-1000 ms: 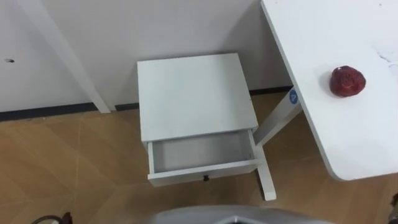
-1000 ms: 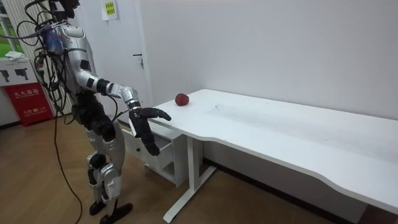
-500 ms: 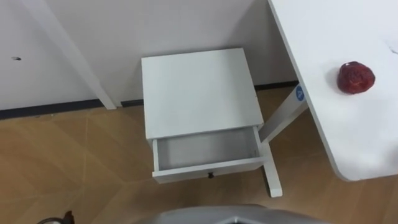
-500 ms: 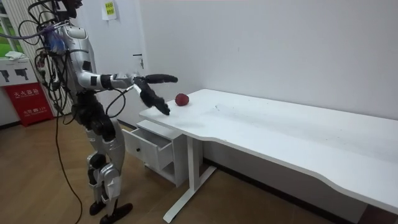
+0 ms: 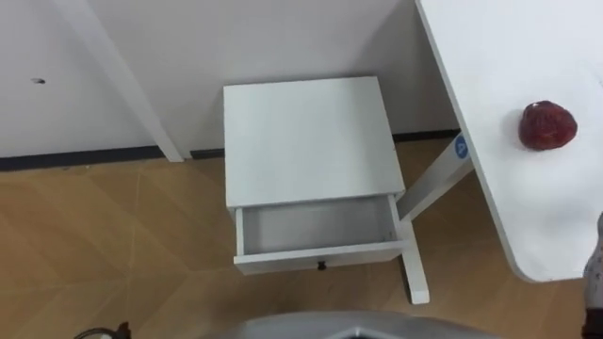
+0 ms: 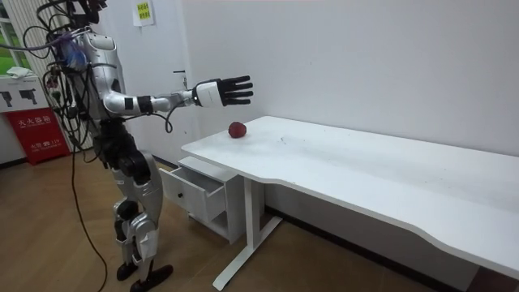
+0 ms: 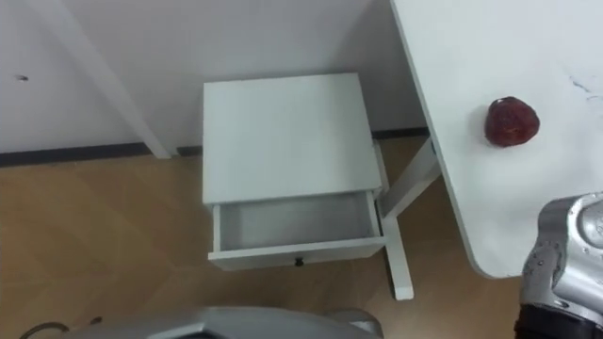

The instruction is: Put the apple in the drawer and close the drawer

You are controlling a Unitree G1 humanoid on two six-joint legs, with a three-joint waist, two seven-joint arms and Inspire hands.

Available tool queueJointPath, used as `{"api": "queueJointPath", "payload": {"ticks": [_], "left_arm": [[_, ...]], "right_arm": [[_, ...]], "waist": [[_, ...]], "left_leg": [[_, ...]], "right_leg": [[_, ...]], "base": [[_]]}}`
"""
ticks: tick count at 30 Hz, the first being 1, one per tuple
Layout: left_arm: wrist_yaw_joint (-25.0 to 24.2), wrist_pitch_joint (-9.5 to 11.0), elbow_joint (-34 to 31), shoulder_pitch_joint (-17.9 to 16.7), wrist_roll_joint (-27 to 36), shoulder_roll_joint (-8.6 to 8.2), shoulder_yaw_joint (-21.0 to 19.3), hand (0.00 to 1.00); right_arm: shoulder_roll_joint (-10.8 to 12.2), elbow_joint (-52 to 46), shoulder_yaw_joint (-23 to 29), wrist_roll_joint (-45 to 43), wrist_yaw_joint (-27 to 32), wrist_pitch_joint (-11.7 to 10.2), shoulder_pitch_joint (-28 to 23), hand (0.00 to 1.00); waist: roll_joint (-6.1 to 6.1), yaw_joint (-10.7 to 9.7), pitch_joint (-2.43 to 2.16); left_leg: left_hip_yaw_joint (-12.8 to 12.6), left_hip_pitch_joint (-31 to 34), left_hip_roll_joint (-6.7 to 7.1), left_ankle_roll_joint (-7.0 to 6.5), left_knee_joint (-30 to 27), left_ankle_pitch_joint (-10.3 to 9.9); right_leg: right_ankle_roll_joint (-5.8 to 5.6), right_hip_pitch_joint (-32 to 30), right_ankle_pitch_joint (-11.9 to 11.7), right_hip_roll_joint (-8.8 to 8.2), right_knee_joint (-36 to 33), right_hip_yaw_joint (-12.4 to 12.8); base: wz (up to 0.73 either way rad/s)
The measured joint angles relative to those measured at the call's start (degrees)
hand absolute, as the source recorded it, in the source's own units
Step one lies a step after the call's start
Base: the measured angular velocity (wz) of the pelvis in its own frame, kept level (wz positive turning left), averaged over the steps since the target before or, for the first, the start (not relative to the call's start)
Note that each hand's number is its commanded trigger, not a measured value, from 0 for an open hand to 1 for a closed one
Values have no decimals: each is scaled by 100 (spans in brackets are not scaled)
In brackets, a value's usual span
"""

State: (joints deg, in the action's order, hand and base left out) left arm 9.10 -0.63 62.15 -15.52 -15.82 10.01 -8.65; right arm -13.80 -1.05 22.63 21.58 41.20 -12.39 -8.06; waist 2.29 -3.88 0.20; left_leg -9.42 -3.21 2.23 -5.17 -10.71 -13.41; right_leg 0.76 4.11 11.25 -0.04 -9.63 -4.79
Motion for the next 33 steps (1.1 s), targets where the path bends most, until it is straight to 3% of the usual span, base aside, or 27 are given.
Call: {"api": "queueJointPath", "payload": {"ticks": [6,12,22,33], "left_arm": [[-88,9,54,-57,-10,13,-18,0],[-112,7,39,-61,-12,26,-15,0],[-196,-67,2,-143,-28,28,-37,0],[-205,-70,-51,-183,-125,34,-65,0]], "right_arm": [[-2,28,-124,-417,-1052,156,-1,0],[-22,271,-352,-767,-1664,298,-2,0],[-114,662,-406,-863,-2587,625,3,0],[-244,989,-419,-877,-3083,770,7,0]], "waist": [[43,18,52],[151,77,2],[113,107,-24],[195,107,-12]], "left_leg": [[6,-40,-7,1,7,0],[5,-49,-8,2,-4,0],[21,-48,-8,2,-5,0],[24,-63,-8,2,-17,0]], "right_leg": [[1,70,-1,-5,5,-13],[2,81,-3,-12,3,-42],[4,85,-7,-17,-1,-109],[4,114,-7,-23,2,-138]], "base": [[0],[0],[0],[0]]}}
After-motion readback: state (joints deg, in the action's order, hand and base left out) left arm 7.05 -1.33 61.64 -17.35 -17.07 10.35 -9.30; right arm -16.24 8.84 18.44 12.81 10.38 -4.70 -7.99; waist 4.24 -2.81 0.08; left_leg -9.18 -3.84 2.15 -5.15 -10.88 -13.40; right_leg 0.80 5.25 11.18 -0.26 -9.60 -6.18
